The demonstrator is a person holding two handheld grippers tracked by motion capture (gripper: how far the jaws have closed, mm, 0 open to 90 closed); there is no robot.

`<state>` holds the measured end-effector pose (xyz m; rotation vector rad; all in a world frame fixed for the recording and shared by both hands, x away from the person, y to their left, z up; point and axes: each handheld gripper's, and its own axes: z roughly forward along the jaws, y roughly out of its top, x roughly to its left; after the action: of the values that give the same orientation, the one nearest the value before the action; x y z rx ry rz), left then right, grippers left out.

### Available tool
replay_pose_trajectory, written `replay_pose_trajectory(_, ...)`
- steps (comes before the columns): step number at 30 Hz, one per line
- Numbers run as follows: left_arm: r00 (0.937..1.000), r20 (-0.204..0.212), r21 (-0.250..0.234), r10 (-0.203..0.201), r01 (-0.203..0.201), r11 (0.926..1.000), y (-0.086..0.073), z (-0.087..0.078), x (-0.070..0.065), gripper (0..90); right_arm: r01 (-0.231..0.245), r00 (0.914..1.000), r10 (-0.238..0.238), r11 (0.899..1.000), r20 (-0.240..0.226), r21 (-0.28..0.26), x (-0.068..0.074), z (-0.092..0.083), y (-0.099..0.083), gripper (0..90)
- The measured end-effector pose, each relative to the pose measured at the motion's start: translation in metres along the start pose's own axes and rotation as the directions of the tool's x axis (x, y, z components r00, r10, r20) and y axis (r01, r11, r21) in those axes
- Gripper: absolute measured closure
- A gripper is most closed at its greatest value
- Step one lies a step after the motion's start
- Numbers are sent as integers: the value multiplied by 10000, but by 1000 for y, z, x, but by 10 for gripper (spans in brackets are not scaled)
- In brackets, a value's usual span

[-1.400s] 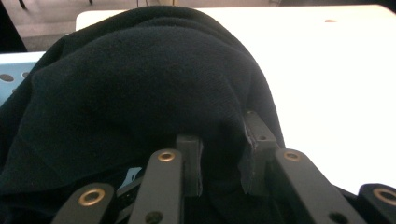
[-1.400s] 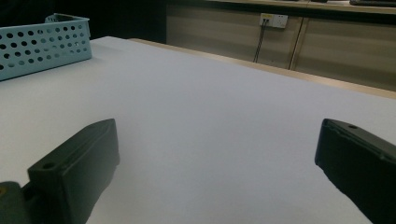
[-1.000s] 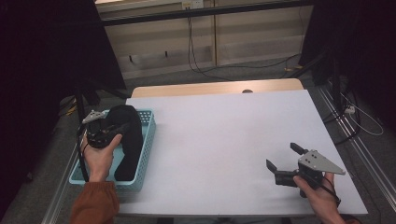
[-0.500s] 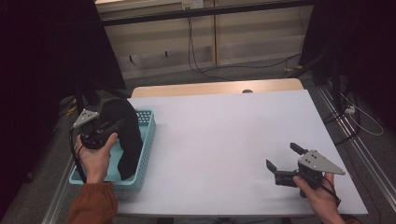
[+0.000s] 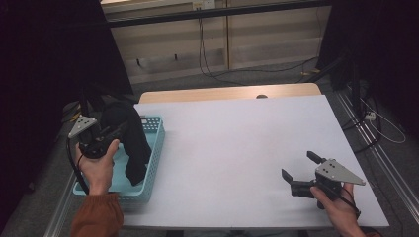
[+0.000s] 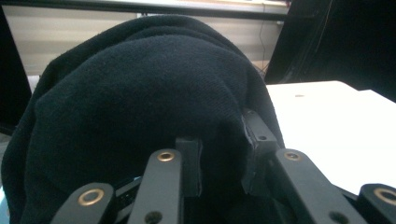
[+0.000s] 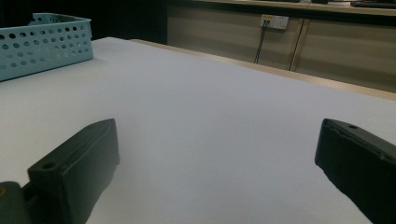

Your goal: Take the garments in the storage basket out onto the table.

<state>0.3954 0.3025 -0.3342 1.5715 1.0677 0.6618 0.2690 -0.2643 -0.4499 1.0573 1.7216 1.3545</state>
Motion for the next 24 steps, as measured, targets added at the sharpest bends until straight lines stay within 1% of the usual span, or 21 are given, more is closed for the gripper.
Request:
replay_pose_trajectory(3, 10000, -34, -166, 13, -14, 9999, 2, -3, -1, 724, 3, 10000, -3, 10000, -6, -3, 0, 0, 0, 0)
replay_pose_trajectory(7, 9998, -59, -365, 163, -165, 9992, 5, -7, -2, 724, 0, 10000, 0, 10000, -20, -2, 0, 0, 0, 0)
replay_pose_trajectory(12, 9999, -122, -600, 104, -111, 9981, 8, -12, 1, 724, 13, 10000, -13, 10000, 8, 5, 0, 0, 0, 0)
replay_pose_trajectory(17, 10000, -89, -798, 36, -43, 9968, 10, -16, 2, 724, 32, 10000, -32, 10000, 16, 18, 0, 0, 0, 0)
replay_pose_trajectory(22, 9996, -181, -1002, 198, -215, 9947, 12, -20, 0, 724, 20, 10000, -20, 10000, 7, 10, 0, 1, 0, 0)
replay_pose_trajectory(23, 9997, -183, -1111, 161, -181, 9936, 13, -21, 0, 725, 18, 10000, -18, 10000, 5, 8, 0, 0, 0, 0)
replay_pose_trajectory(24, 9997, -218, -1119, 145, -168, 9936, 13, -22, -1, 725, 29, 10000, -29, 10000, 5, 14, 0, 0, 0, 0)
